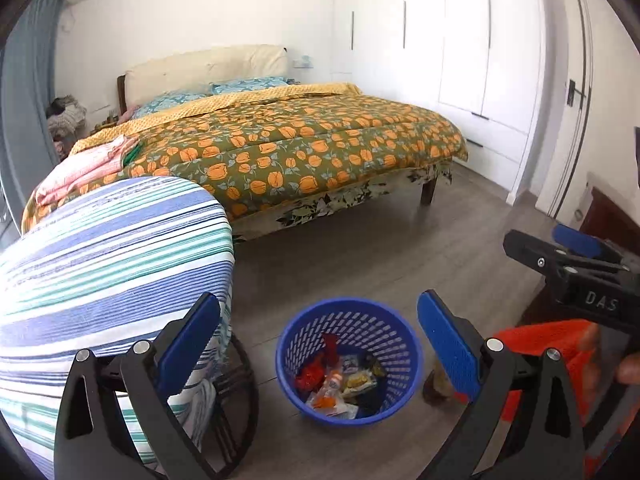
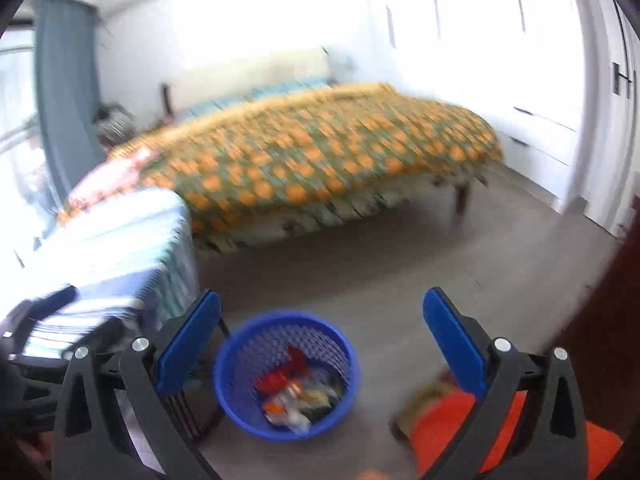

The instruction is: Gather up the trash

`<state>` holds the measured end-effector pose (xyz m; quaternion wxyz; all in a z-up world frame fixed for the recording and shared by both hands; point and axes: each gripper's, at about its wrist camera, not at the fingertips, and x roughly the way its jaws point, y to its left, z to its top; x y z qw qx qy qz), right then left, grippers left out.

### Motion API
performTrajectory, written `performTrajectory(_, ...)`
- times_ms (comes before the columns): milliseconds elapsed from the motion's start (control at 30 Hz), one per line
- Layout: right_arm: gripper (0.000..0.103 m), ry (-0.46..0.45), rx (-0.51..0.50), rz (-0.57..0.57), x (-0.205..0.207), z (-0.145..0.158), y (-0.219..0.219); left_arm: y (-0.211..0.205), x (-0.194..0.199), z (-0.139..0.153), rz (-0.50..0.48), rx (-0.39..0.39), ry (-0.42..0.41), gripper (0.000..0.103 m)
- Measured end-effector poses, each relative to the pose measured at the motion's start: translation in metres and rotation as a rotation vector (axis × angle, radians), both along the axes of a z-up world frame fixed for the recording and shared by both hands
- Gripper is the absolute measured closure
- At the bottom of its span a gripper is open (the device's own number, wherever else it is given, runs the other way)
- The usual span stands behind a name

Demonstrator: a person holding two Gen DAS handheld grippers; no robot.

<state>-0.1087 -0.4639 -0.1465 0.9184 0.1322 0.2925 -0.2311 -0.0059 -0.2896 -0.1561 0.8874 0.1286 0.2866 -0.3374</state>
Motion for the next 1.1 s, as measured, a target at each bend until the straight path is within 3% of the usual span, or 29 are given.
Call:
performTrajectory(100, 0.005, -0.005, 0.051, 0.005, -0.002, -0.004, -0.006, -0.006, 0.000, -0.007, 0.044, 0.090, -0.022, 0.005)
performTrajectory(200, 0.005, -0.002, 0.119, 0.010, -0.005, -0.011, -0.011, -0.003, -0.003, -0.008, 0.035, 0.116, -0.010, 0.005)
performTrajectory(433, 0.005, 0.135, 0.133, -0.002, -0.004, -0.030, 0.002, -0.011, 0.010, -0.030, 0.019, 0.187, 0.120, 0.005)
performTrajectory(667, 0.005, 0.241, 0.147, 0.001, -0.004, -0.058, 0.010, -0.017, 0.020, -0.061, 0.000, 0.216, 0.250, 0.005)
performTrajectory(1100, 0.005, 0.337, 0.160, 0.057, 0.004, -0.086, 0.018, -0.016, 0.029, -0.088, 0.020, 0.263, 0.302, 0.005)
